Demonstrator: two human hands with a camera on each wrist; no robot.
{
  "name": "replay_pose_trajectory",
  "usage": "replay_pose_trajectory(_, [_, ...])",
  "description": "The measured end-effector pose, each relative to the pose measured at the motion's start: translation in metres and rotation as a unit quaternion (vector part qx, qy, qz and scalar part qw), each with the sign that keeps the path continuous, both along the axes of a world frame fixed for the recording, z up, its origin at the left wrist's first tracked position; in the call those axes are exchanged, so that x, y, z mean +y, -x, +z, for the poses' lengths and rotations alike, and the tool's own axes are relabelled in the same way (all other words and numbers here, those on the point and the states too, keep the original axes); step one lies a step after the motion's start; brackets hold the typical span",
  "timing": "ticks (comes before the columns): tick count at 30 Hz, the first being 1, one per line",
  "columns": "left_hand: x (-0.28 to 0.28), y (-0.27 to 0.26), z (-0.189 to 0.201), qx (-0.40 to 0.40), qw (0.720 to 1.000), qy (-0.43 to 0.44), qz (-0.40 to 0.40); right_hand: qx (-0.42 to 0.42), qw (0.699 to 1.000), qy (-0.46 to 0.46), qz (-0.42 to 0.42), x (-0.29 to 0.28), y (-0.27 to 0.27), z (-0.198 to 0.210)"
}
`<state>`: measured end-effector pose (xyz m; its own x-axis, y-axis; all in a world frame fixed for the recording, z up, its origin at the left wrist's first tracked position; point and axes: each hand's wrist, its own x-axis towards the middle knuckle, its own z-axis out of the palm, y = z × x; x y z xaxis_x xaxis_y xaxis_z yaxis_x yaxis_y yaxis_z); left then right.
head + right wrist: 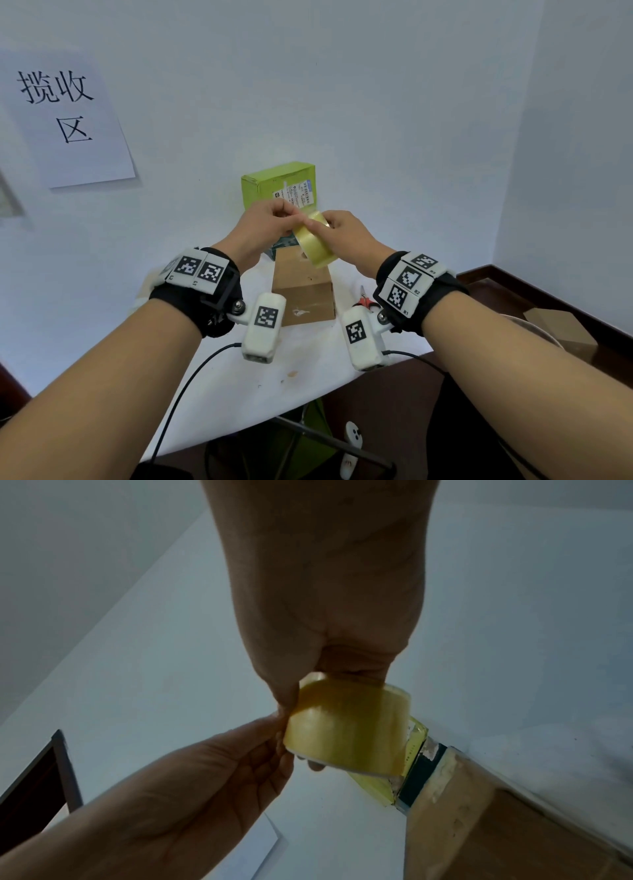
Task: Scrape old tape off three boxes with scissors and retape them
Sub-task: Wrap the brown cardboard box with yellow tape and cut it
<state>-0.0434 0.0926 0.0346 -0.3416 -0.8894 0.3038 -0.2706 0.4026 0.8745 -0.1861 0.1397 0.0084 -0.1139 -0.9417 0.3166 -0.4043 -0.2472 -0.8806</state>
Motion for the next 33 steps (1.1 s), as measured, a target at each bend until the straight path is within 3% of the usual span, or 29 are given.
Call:
replay_pose_trajectory(14, [0.004,-0.005,-0.015,-0.026,0.999,0.028,0.020,0.184,0.973,-0.138,-0.031,0.010,-0.004,0.021])
replay_pose_trajectory(22, [0.008,-0.001,-0.033,-0.071,0.996,0.047,0.019,0.264,0.937,-0.224,-0.041,0.017,0.002,0.000])
replay_pose_trajectory(24, [0.008,-0.001,-0.040,-0.073,0.996,0.045,0.022,0.240,0.936,-0.254,-0.037,0.016,0.004,-0.008])
replay_pose_trajectory(30, [0.001,-0.008,-0.056,-0.076,0.997,-0.006,0.009,-0.034,0.968,-0.250,0.002,0.022,0.008,-0.037])
replay_pose_trajectory(33, [0.003,-0.006,-0.063,-0.087,0.996,-0.013,0.005,-0.050,0.967,-0.251,-0.016,0.025,0.010,-0.048])
